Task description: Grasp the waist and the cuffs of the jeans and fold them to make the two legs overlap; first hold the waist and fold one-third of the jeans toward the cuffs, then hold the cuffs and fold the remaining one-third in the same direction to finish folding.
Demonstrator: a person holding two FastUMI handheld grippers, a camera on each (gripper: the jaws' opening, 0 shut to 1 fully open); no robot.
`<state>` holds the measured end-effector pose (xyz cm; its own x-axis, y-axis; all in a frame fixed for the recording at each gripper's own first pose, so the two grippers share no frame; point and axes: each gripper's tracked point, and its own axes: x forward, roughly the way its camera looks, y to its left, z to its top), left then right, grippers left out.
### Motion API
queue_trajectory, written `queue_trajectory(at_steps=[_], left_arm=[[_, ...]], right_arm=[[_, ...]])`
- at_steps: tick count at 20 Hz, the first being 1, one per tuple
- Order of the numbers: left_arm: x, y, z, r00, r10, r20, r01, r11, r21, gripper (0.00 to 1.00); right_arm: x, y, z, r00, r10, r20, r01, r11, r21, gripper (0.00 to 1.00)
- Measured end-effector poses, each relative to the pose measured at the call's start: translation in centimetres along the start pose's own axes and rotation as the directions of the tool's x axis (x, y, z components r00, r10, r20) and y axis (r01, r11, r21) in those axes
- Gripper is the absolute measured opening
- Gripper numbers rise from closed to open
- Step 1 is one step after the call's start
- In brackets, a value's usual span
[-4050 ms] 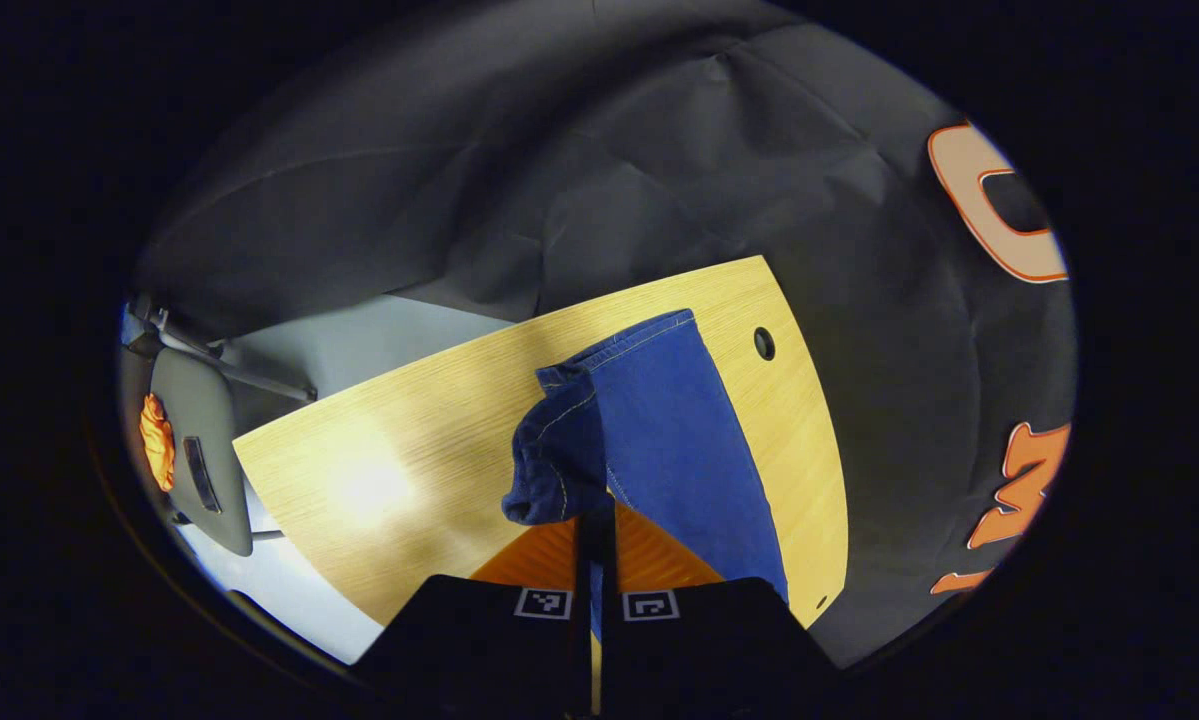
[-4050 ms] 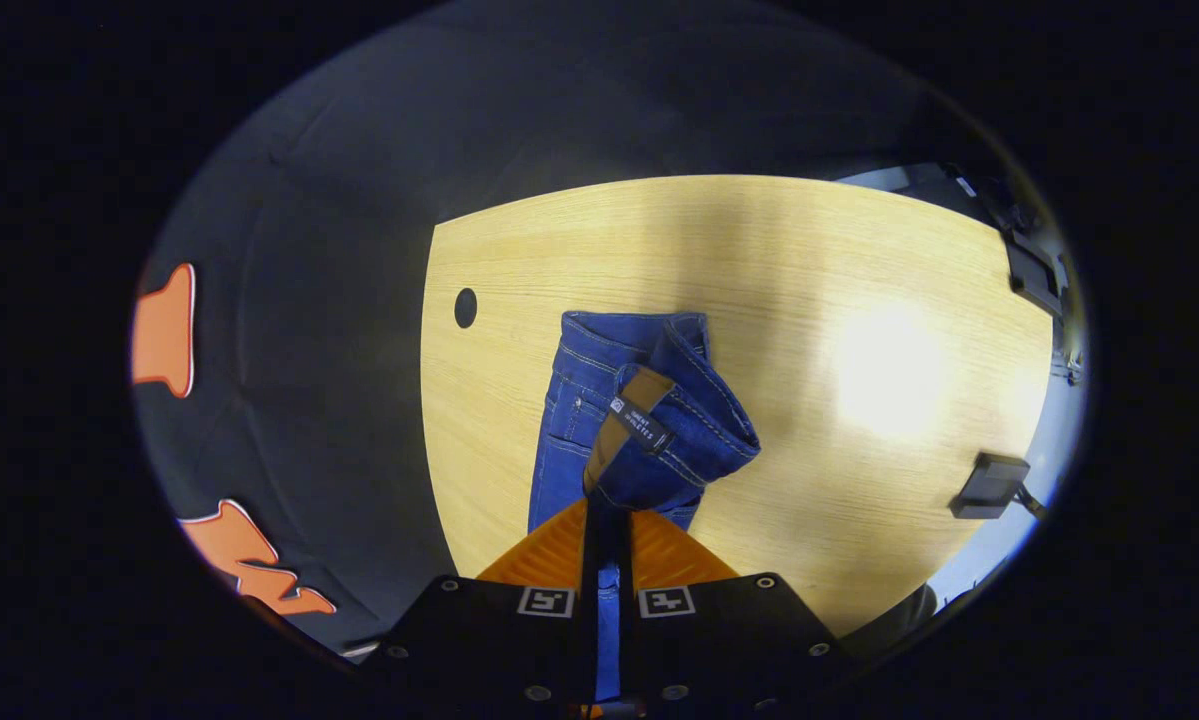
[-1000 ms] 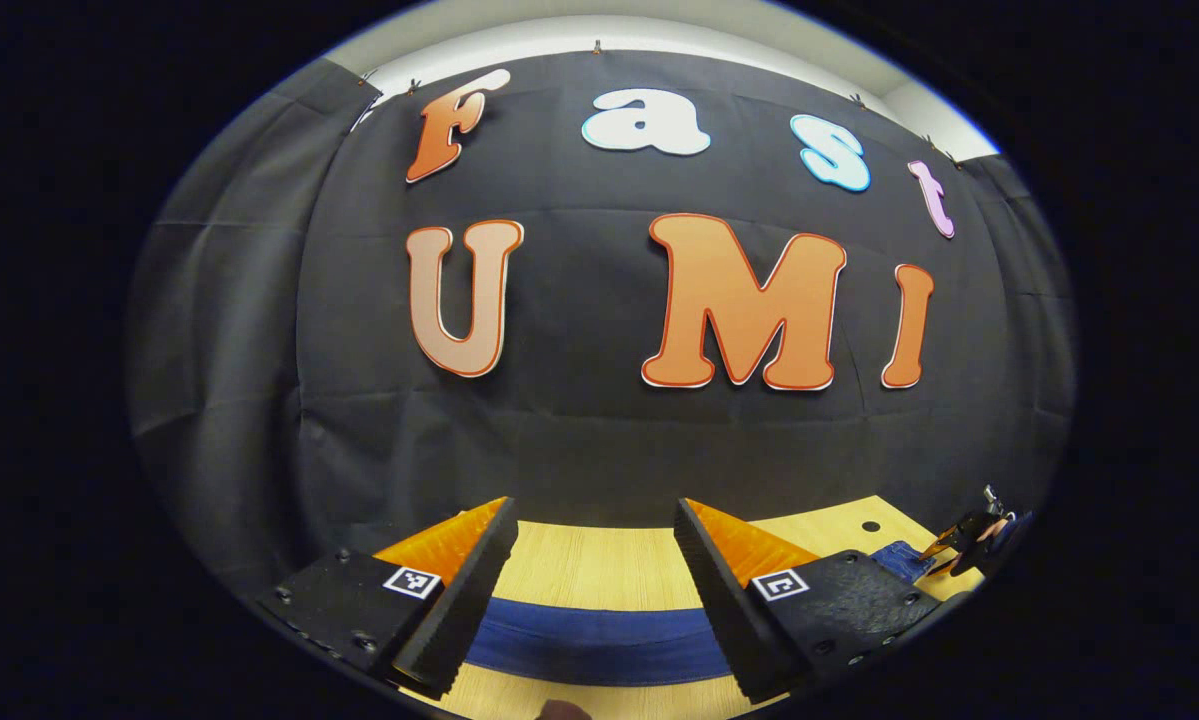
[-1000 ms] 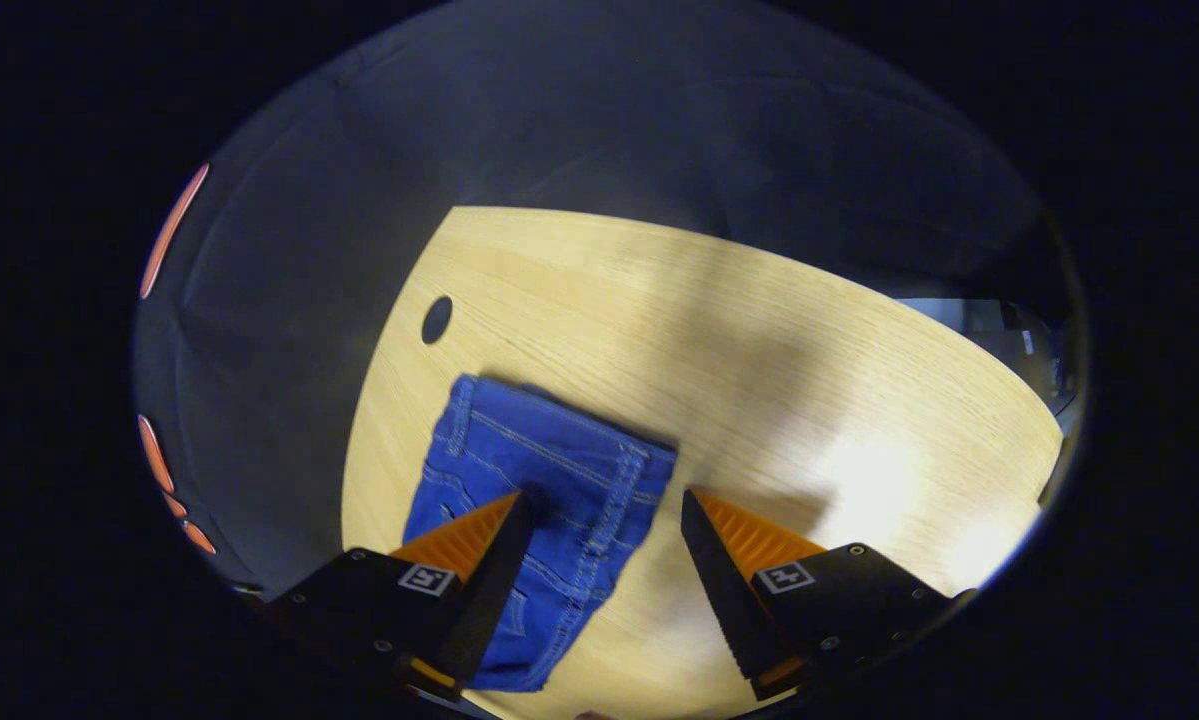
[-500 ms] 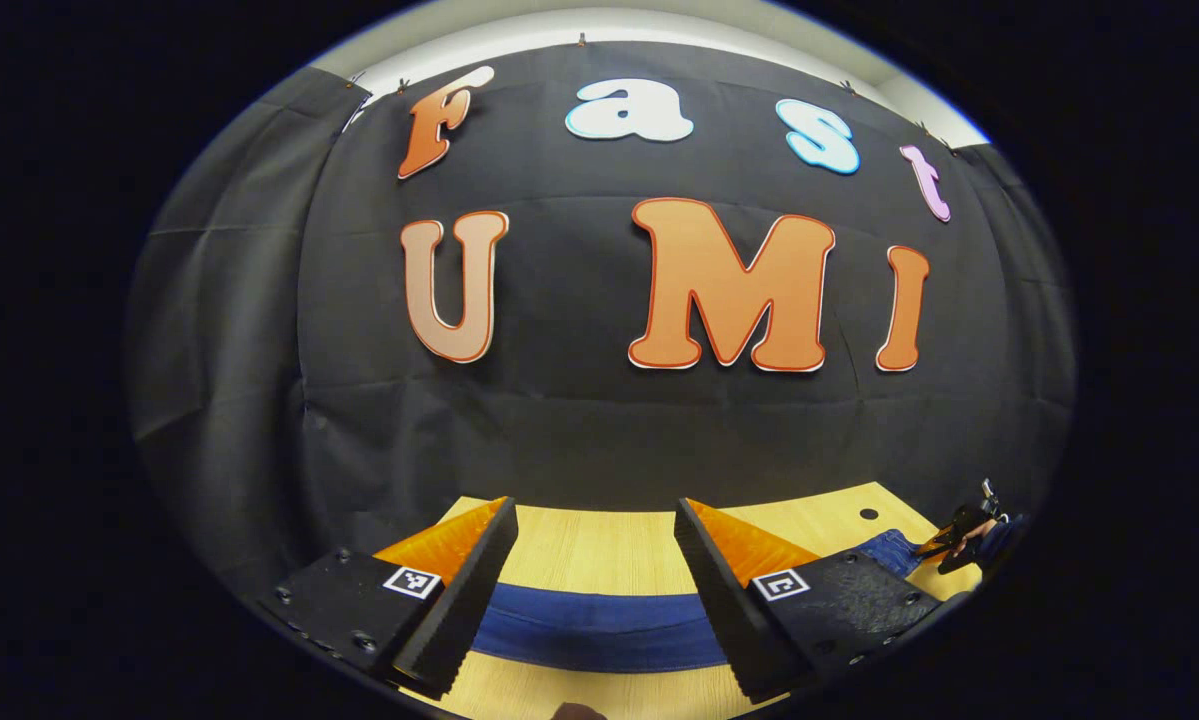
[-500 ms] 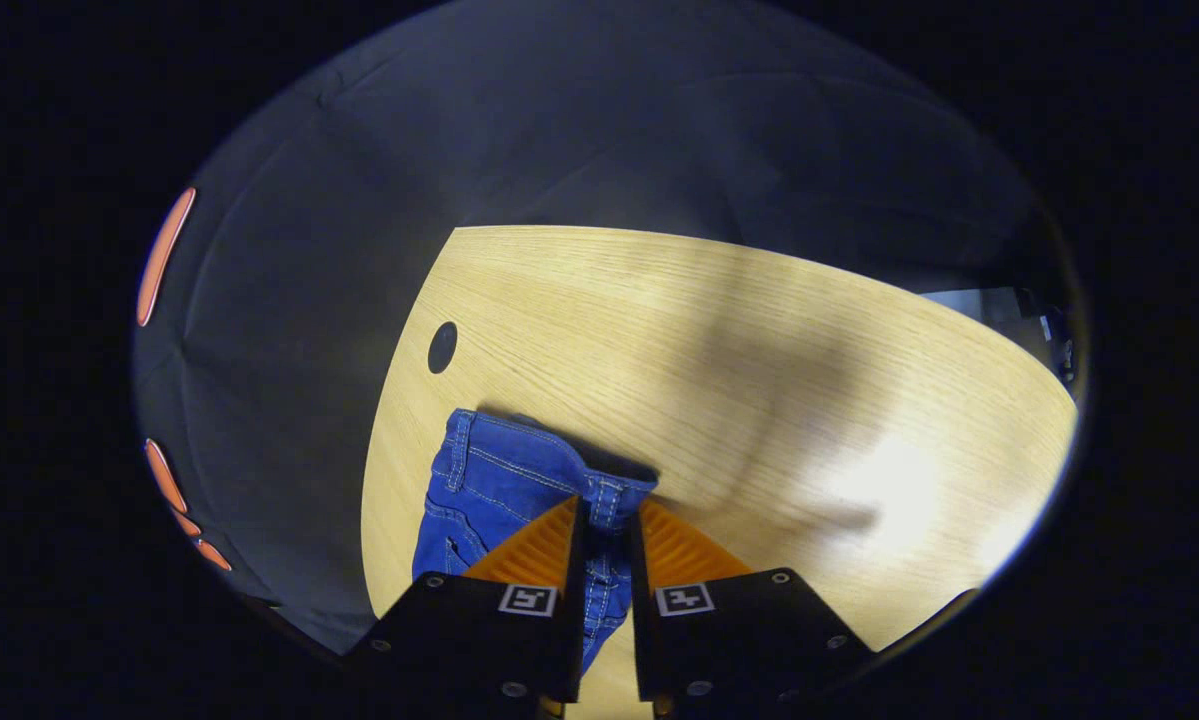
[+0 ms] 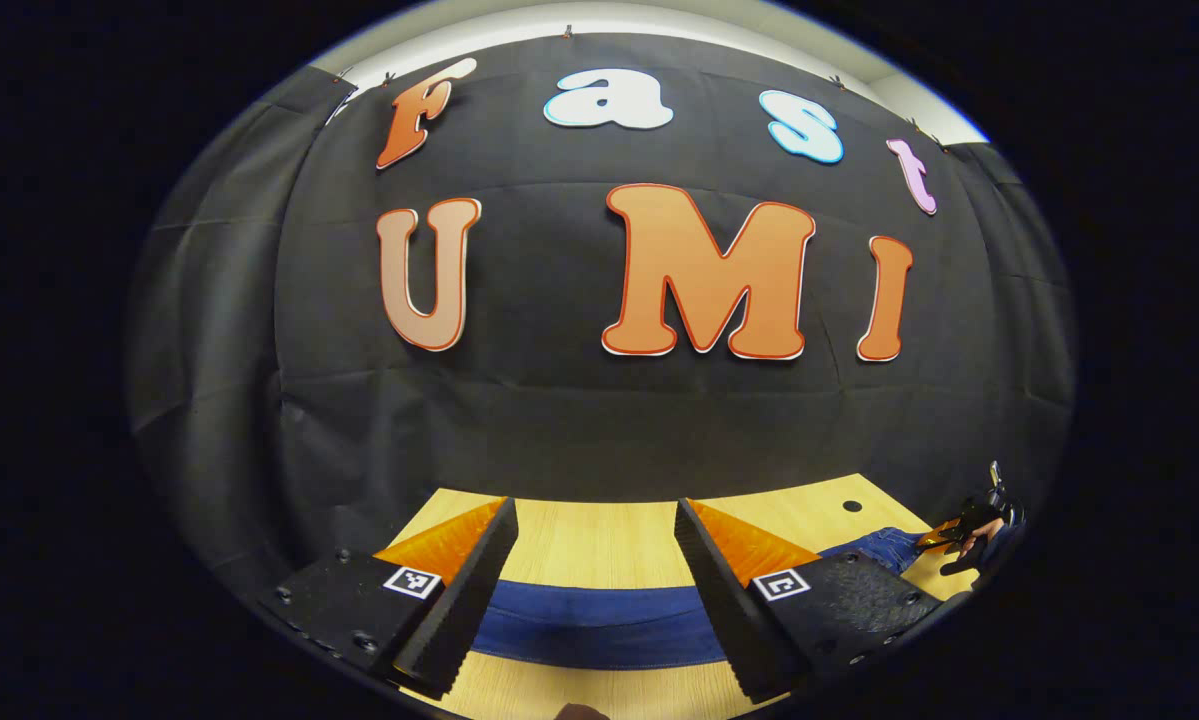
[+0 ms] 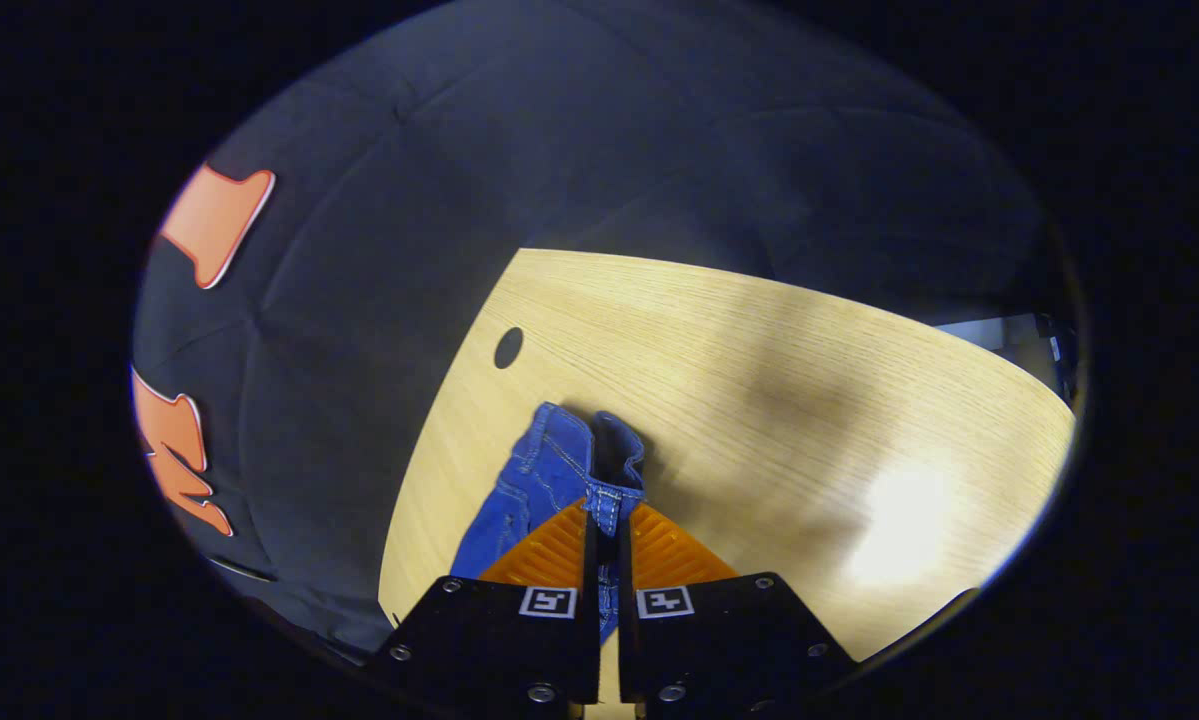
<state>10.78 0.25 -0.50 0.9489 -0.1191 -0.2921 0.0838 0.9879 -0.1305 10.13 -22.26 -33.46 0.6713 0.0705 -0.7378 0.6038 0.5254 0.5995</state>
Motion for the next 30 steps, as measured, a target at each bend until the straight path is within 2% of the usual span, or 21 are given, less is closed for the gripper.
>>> queue_trajectory(at_steps=[5,9,13,18,22,27,30], left_arm=[[0.8,0.9,0.2,0.998,-0.065,0.014,0.065,0.998,-0.021,0.97],[1.2,2.9,-0.4,0.997,-0.08,0.009,0.08,0.995,-0.052,0.97],[1.4,5.6,-1.4,0.998,-0.068,-0.002,0.067,0.993,-0.093,0.98],[1.0,8.8,-2.4,0.999,-0.049,-0.016,0.047,0.993,-0.109,0.98],[0.9,11.3,-3.5,0.999,-0.025,-0.033,0.021,0.992,-0.124,0.97],[0.7,14.8,-5.6,0.997,0.02,-0.074,-0.032,0.987,-0.159,0.97],[0.6,17.6,-7.2,0.993,0.06,-0.105,-0.079,0.979,-0.188,0.98]], right_arm=[[-4.5,3.8,-1.7,0.998,0.05,0.045,-0.047,0.997,-0.056,0.07],[-6.7,8.7,-3.1,0.991,0.112,0.074,-0.098,0.981,-0.166,0.08],[-9.3,13.5,-5.7,0.983,0.16,0.092,-0.122,0.937,-0.329,0.07],[-9.6,19.7,-10.1,0.975,0.204,0.083,-0.137,0.857,-0.497,0.08],[-9.8,22.4,-12.7,0.971,0.231,0.054,-0.162,0.813,-0.559,0.08],[-9.7,26.0,-16.7,0.967,0.254,0.013,-0.198,0.782,-0.59,0.07],[-9.1,28.2,-19.5,0.963,0.267,-0.025,-0.225,0.752,-0.619,0.08]])
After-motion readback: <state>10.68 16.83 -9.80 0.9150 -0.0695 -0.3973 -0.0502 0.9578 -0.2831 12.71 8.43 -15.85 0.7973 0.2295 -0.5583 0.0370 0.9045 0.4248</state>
